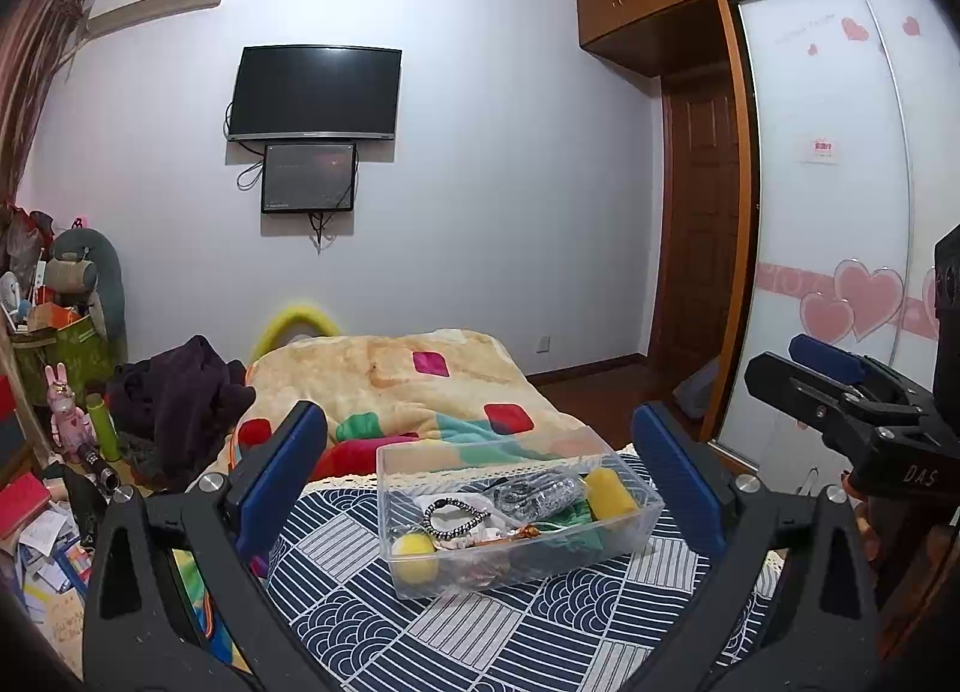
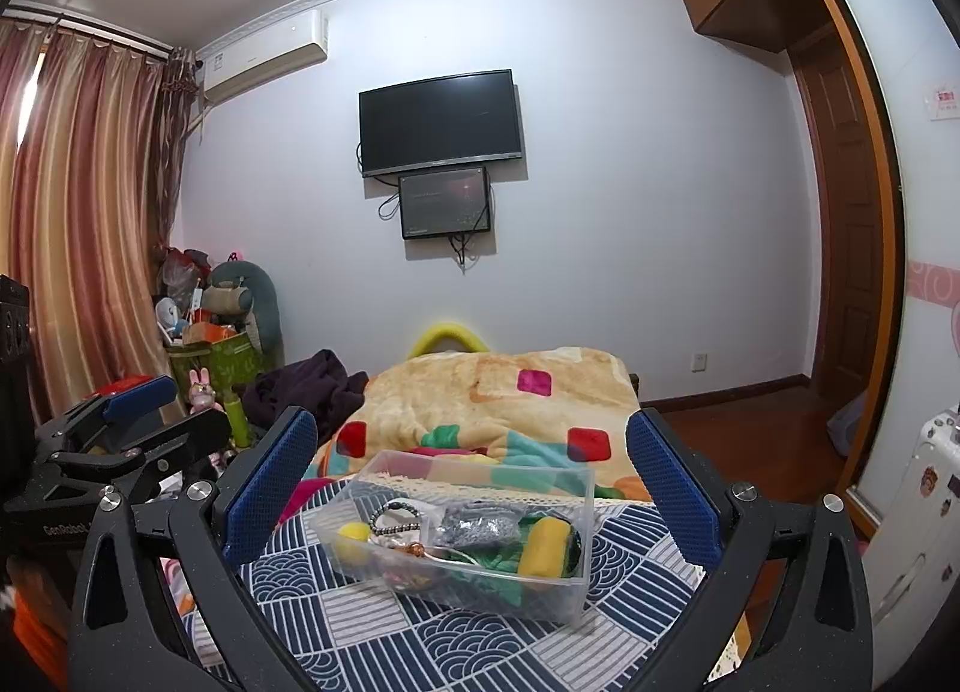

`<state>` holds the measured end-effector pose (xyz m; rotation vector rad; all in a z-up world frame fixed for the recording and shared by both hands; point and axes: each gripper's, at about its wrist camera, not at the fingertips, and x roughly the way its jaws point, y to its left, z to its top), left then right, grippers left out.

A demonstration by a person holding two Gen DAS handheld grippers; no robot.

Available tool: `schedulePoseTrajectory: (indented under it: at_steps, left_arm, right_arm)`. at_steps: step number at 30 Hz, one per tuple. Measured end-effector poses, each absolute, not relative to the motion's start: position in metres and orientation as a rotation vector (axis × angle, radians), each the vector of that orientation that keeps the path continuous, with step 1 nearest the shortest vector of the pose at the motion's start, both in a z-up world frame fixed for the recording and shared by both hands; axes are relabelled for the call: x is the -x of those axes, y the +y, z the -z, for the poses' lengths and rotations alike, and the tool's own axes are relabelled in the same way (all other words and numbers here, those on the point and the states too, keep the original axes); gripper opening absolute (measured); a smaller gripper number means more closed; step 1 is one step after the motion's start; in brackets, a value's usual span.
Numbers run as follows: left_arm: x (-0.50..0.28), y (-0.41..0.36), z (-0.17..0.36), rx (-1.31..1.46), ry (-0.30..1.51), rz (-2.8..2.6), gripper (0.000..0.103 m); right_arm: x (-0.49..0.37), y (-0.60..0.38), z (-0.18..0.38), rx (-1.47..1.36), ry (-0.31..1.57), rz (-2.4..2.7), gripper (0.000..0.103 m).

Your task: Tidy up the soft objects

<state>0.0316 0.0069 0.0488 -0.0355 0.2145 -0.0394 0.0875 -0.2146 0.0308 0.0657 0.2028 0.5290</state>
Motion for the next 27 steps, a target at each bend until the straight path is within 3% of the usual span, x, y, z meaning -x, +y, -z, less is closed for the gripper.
schedulePoseTrajectory:
  at_steps: [27]
  left_arm:
    - [-0.0341,0.0076,-0.0474,0.049,0.232,0.069,0.103]
  right_arm:
    - [-0.0864,-0.2164,-0.0325,-0.067,0.202,-0.531,0.103]
